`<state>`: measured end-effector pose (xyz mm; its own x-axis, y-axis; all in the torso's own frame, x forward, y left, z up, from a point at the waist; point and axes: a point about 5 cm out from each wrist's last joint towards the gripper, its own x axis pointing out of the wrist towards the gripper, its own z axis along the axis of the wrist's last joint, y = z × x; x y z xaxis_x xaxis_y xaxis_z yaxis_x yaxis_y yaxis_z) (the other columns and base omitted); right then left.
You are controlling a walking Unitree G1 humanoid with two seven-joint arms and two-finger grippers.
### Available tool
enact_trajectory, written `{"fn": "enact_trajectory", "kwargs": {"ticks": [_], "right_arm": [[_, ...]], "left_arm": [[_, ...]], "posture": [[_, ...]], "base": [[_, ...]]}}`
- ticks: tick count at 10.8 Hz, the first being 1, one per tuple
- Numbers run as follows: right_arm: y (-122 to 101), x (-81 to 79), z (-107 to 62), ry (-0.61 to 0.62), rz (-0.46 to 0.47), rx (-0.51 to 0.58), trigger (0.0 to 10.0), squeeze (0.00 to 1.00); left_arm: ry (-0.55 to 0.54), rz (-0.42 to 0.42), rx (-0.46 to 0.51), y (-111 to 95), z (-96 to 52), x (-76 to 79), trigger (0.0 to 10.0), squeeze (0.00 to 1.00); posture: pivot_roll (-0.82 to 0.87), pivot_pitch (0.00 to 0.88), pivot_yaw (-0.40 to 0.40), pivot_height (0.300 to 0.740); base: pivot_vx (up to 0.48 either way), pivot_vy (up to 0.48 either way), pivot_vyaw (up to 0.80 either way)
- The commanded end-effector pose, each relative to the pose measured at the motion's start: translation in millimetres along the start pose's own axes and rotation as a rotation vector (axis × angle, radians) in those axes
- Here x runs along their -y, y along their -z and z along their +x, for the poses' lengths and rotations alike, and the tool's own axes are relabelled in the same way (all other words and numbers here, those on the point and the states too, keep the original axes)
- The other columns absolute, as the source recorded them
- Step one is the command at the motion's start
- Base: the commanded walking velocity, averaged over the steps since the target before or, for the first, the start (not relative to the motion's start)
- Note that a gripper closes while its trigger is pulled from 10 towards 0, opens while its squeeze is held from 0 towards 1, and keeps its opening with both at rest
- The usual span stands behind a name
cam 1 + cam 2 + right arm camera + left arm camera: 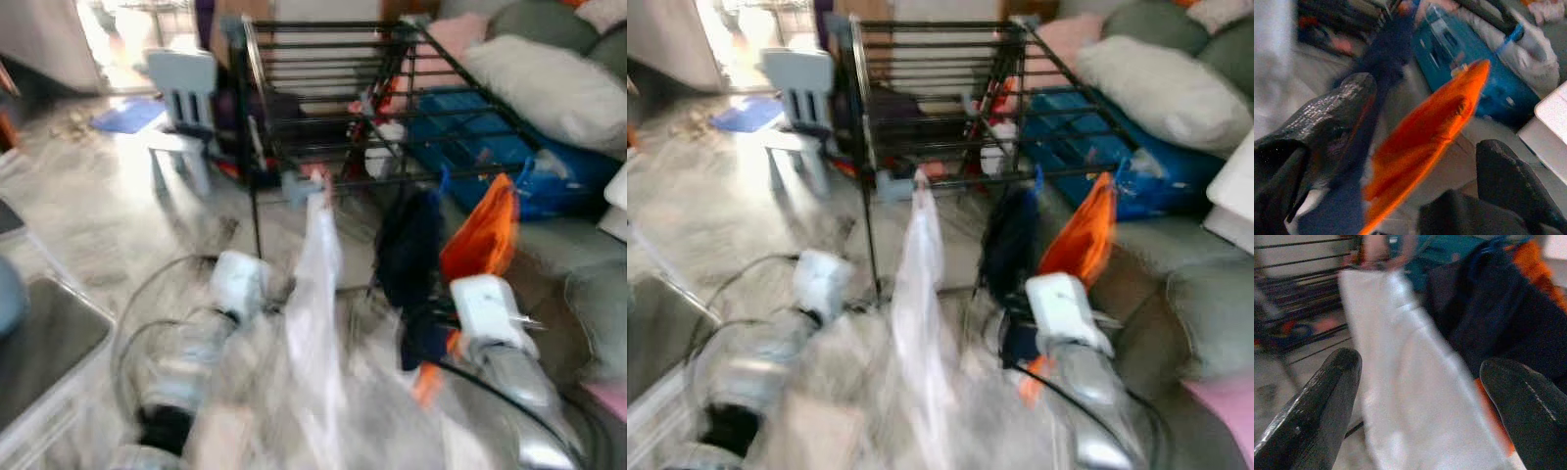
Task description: Hang hanger
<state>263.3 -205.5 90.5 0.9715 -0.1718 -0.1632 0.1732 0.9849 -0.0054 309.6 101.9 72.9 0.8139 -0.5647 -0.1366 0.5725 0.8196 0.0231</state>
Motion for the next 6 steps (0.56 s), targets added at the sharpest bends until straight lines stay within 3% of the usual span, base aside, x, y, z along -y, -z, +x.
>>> {"fn": "enact_trajectory", "kwargs": {"ticks": [1,6], "right_arm": [[-5.8,-8.7,1.9,-0.021,0.015,0.023,10.0,0.0],[-7.9,8.3,8.9,0.044,-0.029,-0.004,10.0,0.0]], "left_arm": [[-0.046,0.022,-0.014,0.1,-6.1,-14.4,10.0,0.0],[-0.067,0.024,-0.022,2.4,-4.6,-14.6,10.0,0.0]], "posture": [[0.05,0.0,-0.04,0.74],[0.05,0.0,-0.052,0.74]], "base": [[0.0,0.0,0.0],[0.0,0.0,0.0]]}}
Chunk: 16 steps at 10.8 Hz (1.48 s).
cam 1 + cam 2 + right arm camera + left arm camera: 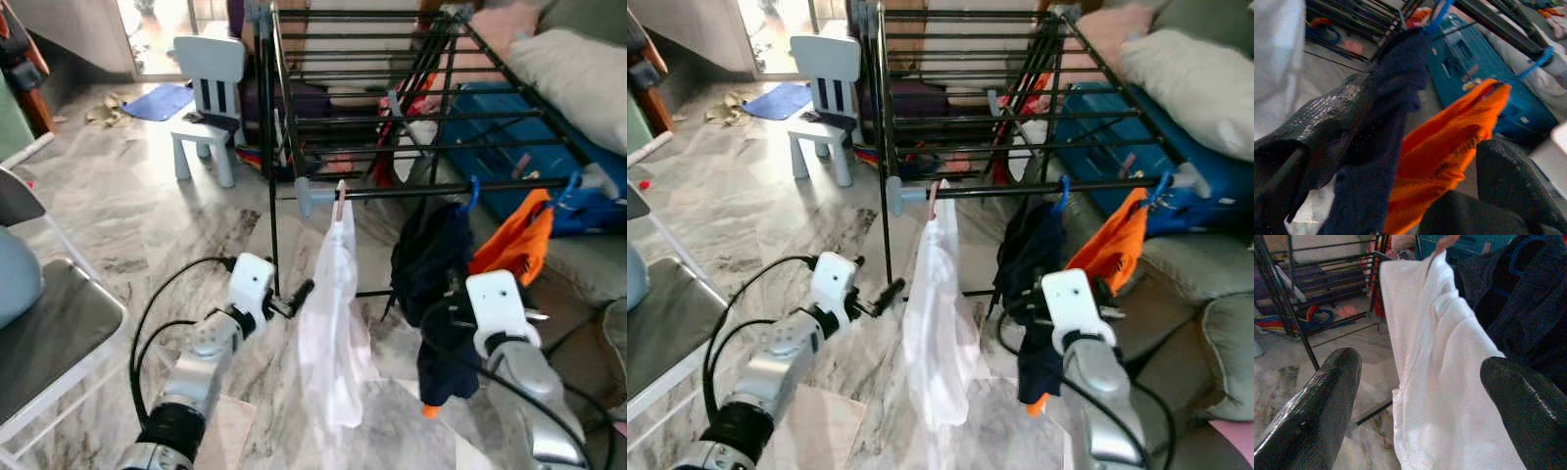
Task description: Hang hanger
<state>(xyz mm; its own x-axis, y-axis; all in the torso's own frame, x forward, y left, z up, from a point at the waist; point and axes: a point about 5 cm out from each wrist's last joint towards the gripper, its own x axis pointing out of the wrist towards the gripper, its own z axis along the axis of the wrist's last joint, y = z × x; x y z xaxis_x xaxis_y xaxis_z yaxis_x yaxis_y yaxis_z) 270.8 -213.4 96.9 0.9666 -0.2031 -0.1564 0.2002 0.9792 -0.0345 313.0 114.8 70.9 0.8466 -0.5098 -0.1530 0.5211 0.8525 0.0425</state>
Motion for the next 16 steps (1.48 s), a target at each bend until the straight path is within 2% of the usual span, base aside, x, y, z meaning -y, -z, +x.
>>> {"fn": "enact_trajectory", "kwargs": {"ticks": [1,3,5,6,8,10,12,13,14,16], "right_arm": [[1.9,6.6,3.3,0.028,-0.008,-0.028,10.0,0.0],[6.2,9.8,11.8,-0.007,-0.011,-0.084,10.0,0.0],[0.3,16.8,33.4,-0.022,-0.032,-0.108,10.0,0.0],[-3.7,24.6,45.9,-0.004,-0.044,-0.117,10.0,0.0],[-1.1,28.7,58.6,-0.009,-0.024,-0.161,10.0,0.0],[5.4,24.0,68.9,-0.059,0.05,-0.209,10.0,0.0],[9.5,18.8,72.8,-0.089,0.066,-0.229,10.0,0.0],[10.9,17.8,73.9,-0.085,0.063,-0.234,4.2,0.0],[11.2,16.5,75.1,-0.081,0.058,-0.229,0.0,0.0],[10.4,17.5,77.9,-0.071,0.053,-0.226,0.0,0.0]], "left_arm": [[-0.005,0.013,-0.005,-0.2,-0.2,-2.3,10.0,0.0],[-0.005,0.012,-0.014,1.4,0.3,-2.1,10.0,0.0],[-0.002,0.016,-0.017,0.3,1.2,-3.4,10.0,0.0],[-0.018,0.032,-0.025,-0.1,-0.2,-11.3,10.0,0.0],[-0.034,0.048,-0.038,0.0,-4.1,-20.2,10.0,0.0],[-0.03,0.068,-0.045,0.6,-9.2,-25.2,10.0,0.0],[-0.026,0.082,-0.053,1.5,-12.6,-27.8,10.0,0.0],[-0.023,0.088,-0.055,1.7,-13.6,-28.5,10.0,0.0],[-0.019,0.096,-0.055,0.8,-13.5,-29.1,10.0,0.0],[-0.015,0.103,-0.054,-0.8,-12.4,-29.6,10.0,0.0]], "posture": [[0.05,0.0,-0.053,0.74],[0.04,0.0,-0.054,0.74],[0.05,0.0,-0.056,0.74],[0.06,0.0,-0.059,0.74],[0.09,0.0,-0.062,0.74],[0.11,0.0,-0.064,0.74],[0.13,0.0,-0.059,0.74],[0.13,0.0,-0.057,0.74],[0.14,0.0,-0.054,0.74],[0.14,0.0,-0.053,0.74]], "base": [[0.0,0.0,0.0],[0.0,0.0,0.0],[0.0,0.0,0.0],[0.0,0.0,0.0],[0.0,0.0,0.0],[0.0,0.0,0.0],[0.0,0.0,0.0],[0.0,0.0,0.0],[0.0,0.0,0.0],[0.0,0.0,0.0]]}}
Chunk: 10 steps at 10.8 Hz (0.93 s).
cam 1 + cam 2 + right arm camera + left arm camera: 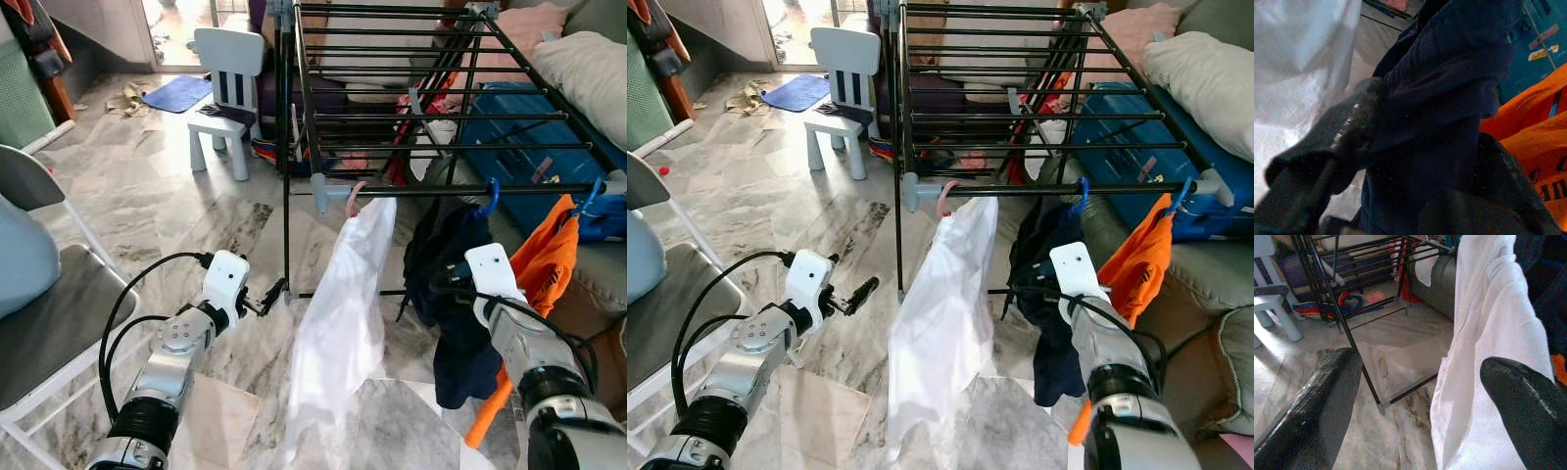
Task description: Hang hanger
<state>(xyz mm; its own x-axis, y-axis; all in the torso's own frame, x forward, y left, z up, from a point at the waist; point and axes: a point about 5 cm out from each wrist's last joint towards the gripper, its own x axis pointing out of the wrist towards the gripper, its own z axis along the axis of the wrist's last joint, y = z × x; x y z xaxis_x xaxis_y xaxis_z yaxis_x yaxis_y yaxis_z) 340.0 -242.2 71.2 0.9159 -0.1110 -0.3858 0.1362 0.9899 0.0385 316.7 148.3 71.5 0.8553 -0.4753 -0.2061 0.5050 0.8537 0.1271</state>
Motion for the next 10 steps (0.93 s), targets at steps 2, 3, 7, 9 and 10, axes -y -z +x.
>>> {"fn": "enact_trajectory", "kwargs": {"ticks": [2,3,7,9,10], "right_arm": [[-7.7,7.9,2.6,0.057,-0.008,0.01,0.0,0.0],[-8.0,8.6,3.1,0.065,-0.007,0.01,0.0,0.0],[-9.6,12.3,3.7,0.083,-0.004,0.014,0.0,0.0],[-8.2,15.2,3.2,0.09,-0.007,0.011,0.0,0.0],[-7.7,16.1,3.1,0.091,-0.009,0.01,0.0,0.0]], "left_arm": [[0.022,0.022,0.009,-5.7,3.6,2.9,10.0,0.0],[0.023,0.022,0.01,-5.9,4.0,3.5,10.0,0.0],[0.046,0.016,0.018,-6.8,5.5,7.7,10.0,0.0],[0.061,0.018,0.02,-6.2,6.1,11.7,10.0,0.0],[0.062,0.018,0.021,-5.9,6.3,13.0,10.0,0.0]], "posture": [[0.14,0.0,-0.053,0.74],[0.14,0.0,-0.052,0.74],[0.14,0.0,-0.049,0.74],[0.13,0.0,-0.053,0.74],[0.13,0.0,-0.056,0.74]], "base": [[0.0,0.0,0.0],[0.0,0.0,0.0],[0.0,0.0,0.0],[0.0,0.0,0.0],[0.0,0.0,0.0]]}}
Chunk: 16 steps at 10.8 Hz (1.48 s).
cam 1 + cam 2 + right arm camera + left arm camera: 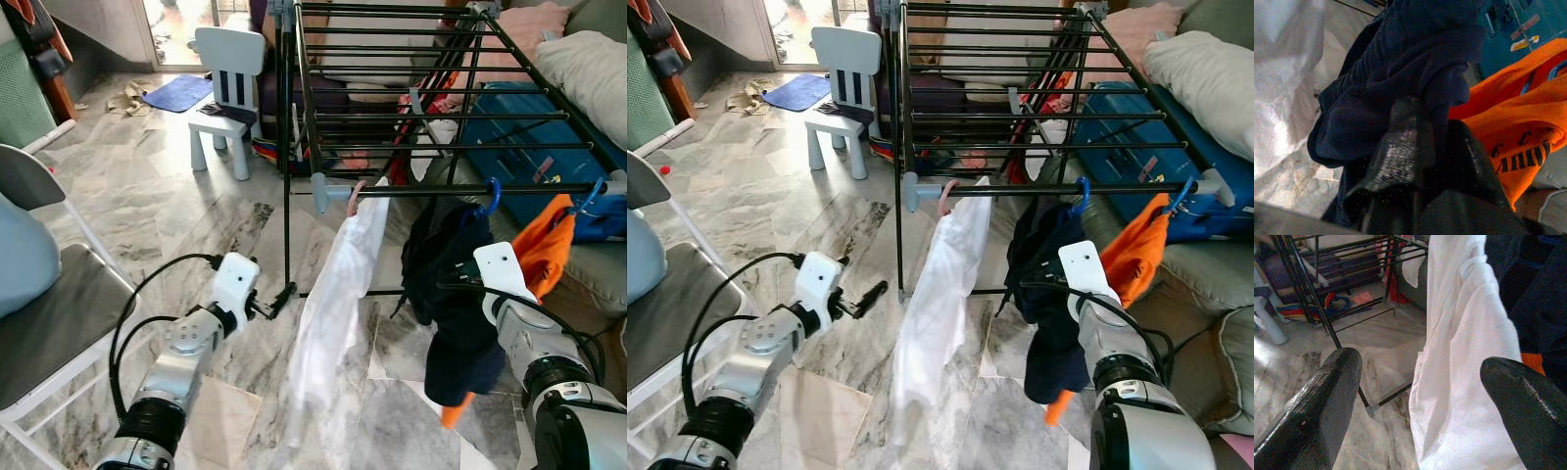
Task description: Hang hanger
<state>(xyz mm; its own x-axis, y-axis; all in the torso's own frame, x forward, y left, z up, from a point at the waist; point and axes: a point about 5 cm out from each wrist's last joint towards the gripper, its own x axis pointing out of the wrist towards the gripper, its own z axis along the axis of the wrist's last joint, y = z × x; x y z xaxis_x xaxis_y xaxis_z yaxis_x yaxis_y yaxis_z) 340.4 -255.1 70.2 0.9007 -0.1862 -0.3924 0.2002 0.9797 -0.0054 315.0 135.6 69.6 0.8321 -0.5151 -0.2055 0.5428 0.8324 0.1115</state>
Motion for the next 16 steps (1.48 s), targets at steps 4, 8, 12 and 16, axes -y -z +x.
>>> {"fn": "enact_trajectory", "kwargs": {"ticks": [4,8,12,16], "right_arm": [[-6.7,6.1,0.8,0.016,-0.011,0.016,0.0,0.0],[-22.5,5.9,0.8,0.011,-0.038,0.116,0.0,0.0],[-37.6,-13.4,-12.8,-0.048,-0.007,0.349,1.9,0.0],[4.0,-38.2,-63.8,-0.148,-0.057,0.355,10.0,0.0]], "left_arm": [[0.019,0.015,0.018,-5.0,4.8,5.2,10.0,0.0],[0.014,0.007,0.038,-9.9,9.8,8.0,10.0,0.0],[-0.044,0.008,0.052,-13.7,14.2,7.3,10.0,0.0],[-0.109,-0.002,0.074,-24.4,24.5,10.2,10.0,0.0]], "posture": [[0.12,0.0,-0.066,0.74],[0.12,0.0,-0.078,0.74],[0.08,0.0,-0.095,0.74],[0.03,0.0,-0.106,0.74]], "base": [[0.0,0.0,0.0],[0.0,0.0,0.0],[0.0,0.0,0.0],[0.0,0.0,0.0]]}}
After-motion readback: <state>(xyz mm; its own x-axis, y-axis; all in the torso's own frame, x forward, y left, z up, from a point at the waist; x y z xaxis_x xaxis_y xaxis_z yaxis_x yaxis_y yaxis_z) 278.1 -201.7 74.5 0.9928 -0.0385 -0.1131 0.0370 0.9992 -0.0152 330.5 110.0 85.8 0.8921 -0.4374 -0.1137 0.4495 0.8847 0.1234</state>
